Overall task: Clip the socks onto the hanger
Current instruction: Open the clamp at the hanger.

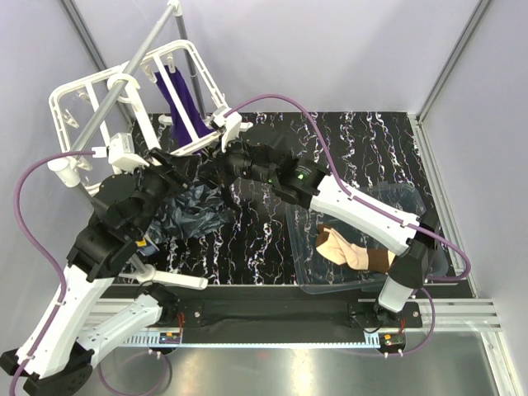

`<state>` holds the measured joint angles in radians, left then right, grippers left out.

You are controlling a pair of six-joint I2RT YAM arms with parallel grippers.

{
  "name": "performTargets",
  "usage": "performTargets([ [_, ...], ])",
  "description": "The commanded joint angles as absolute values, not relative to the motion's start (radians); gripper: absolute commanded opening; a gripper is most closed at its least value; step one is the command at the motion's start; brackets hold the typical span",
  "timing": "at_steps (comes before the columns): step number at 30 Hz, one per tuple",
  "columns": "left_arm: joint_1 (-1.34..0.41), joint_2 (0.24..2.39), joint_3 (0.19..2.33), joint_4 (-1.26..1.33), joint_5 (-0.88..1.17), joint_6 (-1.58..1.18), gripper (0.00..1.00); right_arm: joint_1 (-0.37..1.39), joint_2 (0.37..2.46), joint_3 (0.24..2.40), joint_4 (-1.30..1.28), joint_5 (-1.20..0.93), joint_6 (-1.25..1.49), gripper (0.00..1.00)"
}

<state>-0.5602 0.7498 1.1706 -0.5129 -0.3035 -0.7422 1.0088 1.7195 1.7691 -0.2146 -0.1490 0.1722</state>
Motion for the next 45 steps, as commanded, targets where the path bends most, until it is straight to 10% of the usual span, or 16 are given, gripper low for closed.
performTargets([
  [1, -0.561, 0.762, 1.172, -0.443, -0.336, -0.744, 0.6, 1.014, 1.678, 1.792, -0.218, -0.179, 0.16, 0.0],
  [18, -0.56, 0.785, 1.108, -0.319, -0.354, -0.68, 0.58, 1.014, 1.683, 1.802, -0.216, -0.227, 0.179, 0.0],
  [28, -0.561, 0.764, 1.08, -0.267, -0.328, -0.676, 0.35, 1.014, 1.678, 1.802, -0.196, -0.238, 0.195, 0.0],
  [31, -0.56, 0.764, 1.094, -0.278, -0.322, -0.675, 0.12, 1.014, 1.683, 1.813, -0.218, -0.229, 0.192, 0.0],
  [36, -0.56, 0.764, 1.112, -0.327, -0.334, -0.69, 0.0, 1.014, 1.667, 1.815, -0.31, -0.125, 0.207, 0.56],
  [45, -0.56, 0.755, 1.111, -0.345, -0.328, -0.692, 0.0, 1.012, 1.399, 1.584, -0.548, 0.224, 0.333, 0.75],
])
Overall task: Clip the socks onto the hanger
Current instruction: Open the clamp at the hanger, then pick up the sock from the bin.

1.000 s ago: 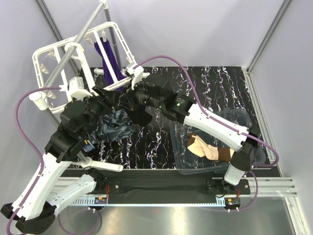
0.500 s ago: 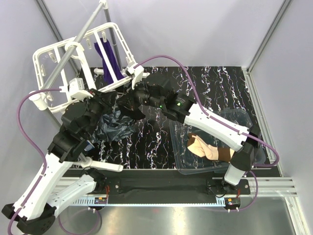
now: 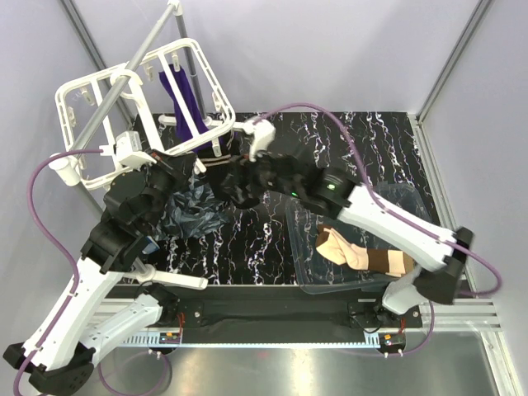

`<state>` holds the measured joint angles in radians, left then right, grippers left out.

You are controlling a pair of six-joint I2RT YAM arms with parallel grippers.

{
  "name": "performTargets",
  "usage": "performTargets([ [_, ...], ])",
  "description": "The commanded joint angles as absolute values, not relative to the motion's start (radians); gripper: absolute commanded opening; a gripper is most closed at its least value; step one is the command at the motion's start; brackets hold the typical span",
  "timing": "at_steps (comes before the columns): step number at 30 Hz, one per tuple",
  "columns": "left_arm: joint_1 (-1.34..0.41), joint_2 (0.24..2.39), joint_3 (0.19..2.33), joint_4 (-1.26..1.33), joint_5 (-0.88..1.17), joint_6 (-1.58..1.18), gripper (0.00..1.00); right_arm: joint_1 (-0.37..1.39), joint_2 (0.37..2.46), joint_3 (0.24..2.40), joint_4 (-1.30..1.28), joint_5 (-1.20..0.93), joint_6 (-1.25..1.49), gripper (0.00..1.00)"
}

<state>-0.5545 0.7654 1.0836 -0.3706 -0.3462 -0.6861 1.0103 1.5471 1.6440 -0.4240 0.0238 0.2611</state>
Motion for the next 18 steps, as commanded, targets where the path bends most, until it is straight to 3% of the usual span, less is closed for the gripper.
performTargets([
  [1, -0.561, 0.753, 1.112, -0.345, -0.327, -0.69, 0.0, 1.008, 1.372, 1.559, -0.589, 0.274, 0.353, 0.74],
  [5, -0.561, 0.742, 1.112, -0.338, -0.321, -0.689, 0.0, 0.99, 1.209, 1.398, -0.755, 0.559, 0.492, 0.72],
  [12, -0.561, 0.744, 1.092, -0.314, -0.291, -0.699, 0.0, 0.737, 1.031, 1.03, -0.836, 0.471, 0.718, 0.68],
  [18, -0.561, 0.736, 1.081, -0.313, -0.285, -0.703, 0.0, 0.652, 0.962, 0.911, -0.932, 0.517, 1.004, 0.68],
])
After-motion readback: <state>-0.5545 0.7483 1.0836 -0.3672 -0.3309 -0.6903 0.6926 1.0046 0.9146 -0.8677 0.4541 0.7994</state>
